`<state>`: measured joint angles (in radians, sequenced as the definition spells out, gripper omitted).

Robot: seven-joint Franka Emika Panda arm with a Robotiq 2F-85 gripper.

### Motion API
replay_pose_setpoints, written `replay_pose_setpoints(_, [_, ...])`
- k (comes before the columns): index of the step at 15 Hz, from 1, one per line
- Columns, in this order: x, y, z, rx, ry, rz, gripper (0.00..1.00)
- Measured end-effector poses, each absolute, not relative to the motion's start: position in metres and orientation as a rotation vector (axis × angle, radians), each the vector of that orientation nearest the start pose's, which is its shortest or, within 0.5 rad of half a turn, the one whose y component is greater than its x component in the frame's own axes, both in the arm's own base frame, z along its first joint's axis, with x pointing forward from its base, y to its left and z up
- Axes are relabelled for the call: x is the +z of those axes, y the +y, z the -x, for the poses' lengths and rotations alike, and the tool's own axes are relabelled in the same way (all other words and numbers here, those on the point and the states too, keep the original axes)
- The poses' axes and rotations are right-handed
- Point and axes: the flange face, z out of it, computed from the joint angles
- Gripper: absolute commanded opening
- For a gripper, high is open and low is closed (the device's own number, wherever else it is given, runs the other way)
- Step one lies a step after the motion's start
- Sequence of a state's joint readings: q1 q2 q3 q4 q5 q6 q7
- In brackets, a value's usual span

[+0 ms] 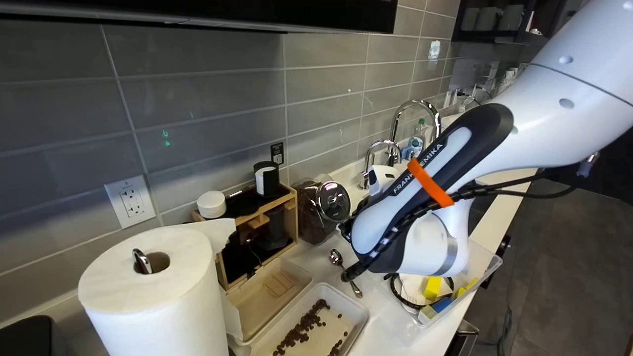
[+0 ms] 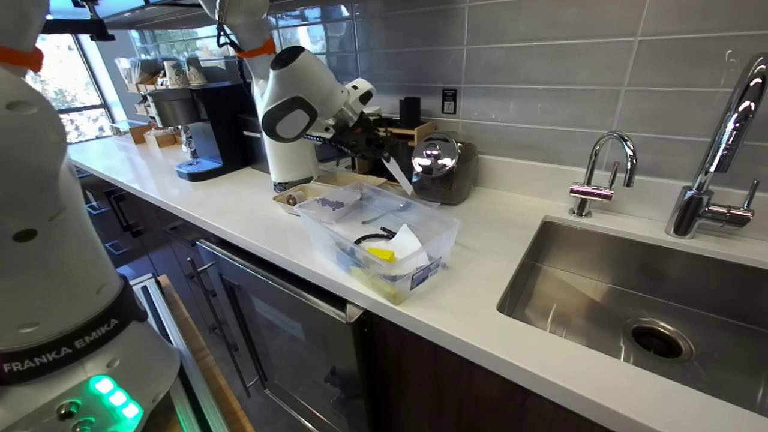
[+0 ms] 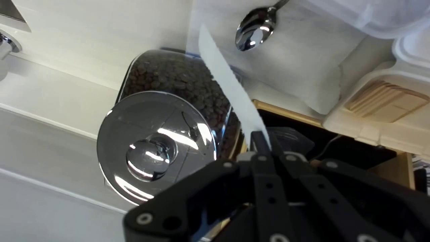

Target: Rip off a piece of the paper towel from the roll

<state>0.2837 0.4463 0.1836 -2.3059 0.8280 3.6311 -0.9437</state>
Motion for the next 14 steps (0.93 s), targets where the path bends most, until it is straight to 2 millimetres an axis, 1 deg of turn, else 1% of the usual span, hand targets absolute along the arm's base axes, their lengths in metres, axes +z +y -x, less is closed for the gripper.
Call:
replay_pose_setpoints(1, [0.233, 0.155, -0.522, -1.211, -0.694, 2.998, 0.0])
replay_pose_setpoints(2, [0.226, 0.158, -0.525, -1.205, -0.693, 3.008, 0.26])
replay_pose_setpoints(3, [0.22, 0.16, -0.527, -1.197, -0.691, 3.019, 0.27])
replay_pose_setpoints(5, [0.209, 0.164, -0.529, -1.178, -0.674, 3.043, 0.4])
replay_pose_setpoints(7, [0.202, 0.166, -0.53, -1.165, -0.66, 3.062, 0.56])
replay_pose_setpoints(10, [0.202, 0.165, -0.529, -1.145, -0.655, 3.09, 0.78])
replay_pose_setpoints(11, [0.202, 0.163, -0.528, -1.124, -0.649, 3.102, 0.87])
replay_pose_setpoints(12, [0.202, 0.16, -0.527, -1.093, -0.638, 3.11, 0.93])
replay_pose_setpoints(13, [0.202, 0.156, -0.525, -1.051, -0.616, 3.114, 0.99])
replay_pose_setpoints(14, [0.202, 0.15, -0.522, -1.001, -0.59, 3.114, 1.0])
